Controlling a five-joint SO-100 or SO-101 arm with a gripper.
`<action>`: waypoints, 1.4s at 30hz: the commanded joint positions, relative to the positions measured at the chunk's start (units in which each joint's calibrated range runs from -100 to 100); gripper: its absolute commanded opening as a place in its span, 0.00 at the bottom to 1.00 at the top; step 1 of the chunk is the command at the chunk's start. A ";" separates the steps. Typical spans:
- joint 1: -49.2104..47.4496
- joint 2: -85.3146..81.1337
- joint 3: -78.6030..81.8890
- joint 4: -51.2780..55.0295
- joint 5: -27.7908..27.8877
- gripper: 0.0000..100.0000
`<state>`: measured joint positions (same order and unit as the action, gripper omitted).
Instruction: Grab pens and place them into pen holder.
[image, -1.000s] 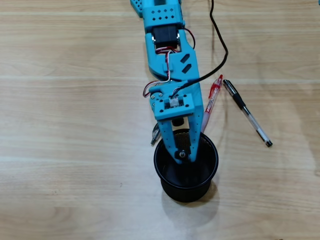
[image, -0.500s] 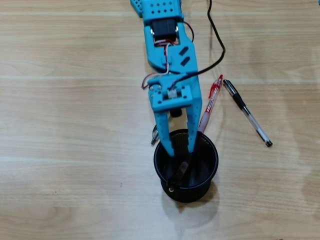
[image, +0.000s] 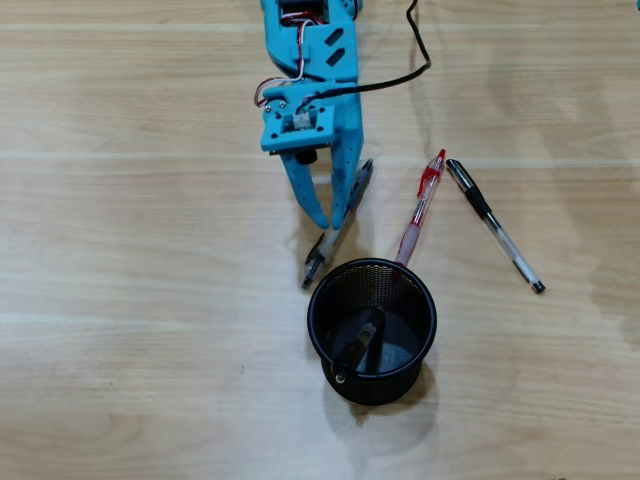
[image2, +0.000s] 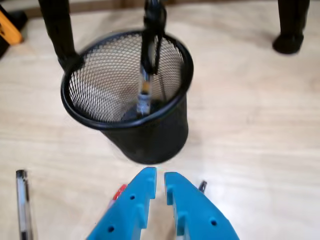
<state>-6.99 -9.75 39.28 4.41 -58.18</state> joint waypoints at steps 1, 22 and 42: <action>1.04 -7.09 -1.02 13.97 -0.06 0.02; -3.95 1.06 -22.20 51.25 -7.43 0.02; -5.58 16.85 -30.13 51.16 -9.61 0.15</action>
<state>-12.49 6.96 13.54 55.45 -67.48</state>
